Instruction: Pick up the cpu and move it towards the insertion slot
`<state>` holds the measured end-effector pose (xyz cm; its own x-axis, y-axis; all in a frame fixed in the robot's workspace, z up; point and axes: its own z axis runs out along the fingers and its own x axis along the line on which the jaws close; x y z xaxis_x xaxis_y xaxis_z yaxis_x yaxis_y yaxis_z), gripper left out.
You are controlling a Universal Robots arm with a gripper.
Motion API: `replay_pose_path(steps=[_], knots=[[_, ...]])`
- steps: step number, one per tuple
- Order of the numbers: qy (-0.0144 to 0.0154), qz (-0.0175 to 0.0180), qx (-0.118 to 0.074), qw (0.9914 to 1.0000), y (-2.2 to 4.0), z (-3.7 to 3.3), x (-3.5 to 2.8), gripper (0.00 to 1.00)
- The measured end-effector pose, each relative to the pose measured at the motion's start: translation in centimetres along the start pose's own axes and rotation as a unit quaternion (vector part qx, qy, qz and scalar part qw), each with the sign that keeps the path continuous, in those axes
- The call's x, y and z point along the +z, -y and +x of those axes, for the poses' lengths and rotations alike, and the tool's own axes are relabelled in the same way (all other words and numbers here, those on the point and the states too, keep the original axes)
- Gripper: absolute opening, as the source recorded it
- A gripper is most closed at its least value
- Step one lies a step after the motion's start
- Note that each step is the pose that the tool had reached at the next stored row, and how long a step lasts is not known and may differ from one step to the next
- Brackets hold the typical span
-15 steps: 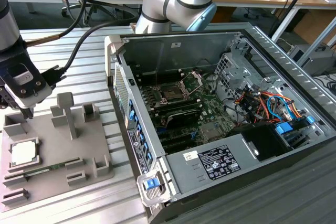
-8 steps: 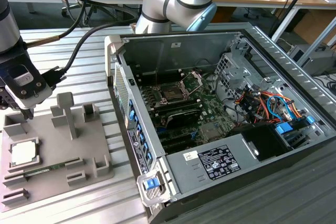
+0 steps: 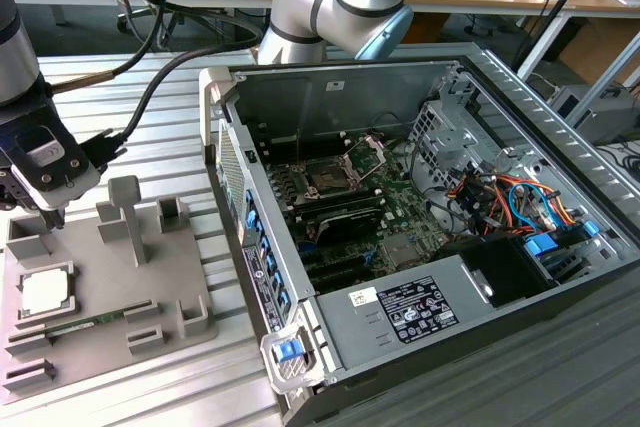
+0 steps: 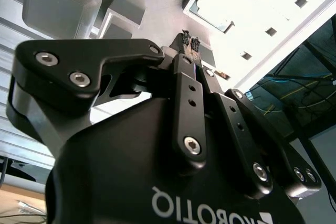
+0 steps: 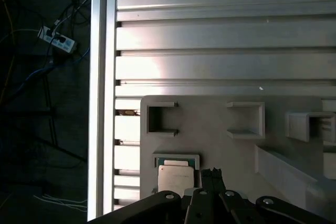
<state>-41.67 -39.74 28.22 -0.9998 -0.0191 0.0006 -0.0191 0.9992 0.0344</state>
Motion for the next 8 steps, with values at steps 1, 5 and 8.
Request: replay_pose_path(steps=[1, 5, 8], knots=[[0.0, 0.0, 0.0, 1.0, 0.0, 0.0, 0.03, 0.11], [0.0001, 0.0001, 0.0, 1.0, 0.0, 0.08, 0.16, 0.11], [0.0, 0.0003, 0.0, 1.0, 0.0, 0.23, 0.27, 0.11]])
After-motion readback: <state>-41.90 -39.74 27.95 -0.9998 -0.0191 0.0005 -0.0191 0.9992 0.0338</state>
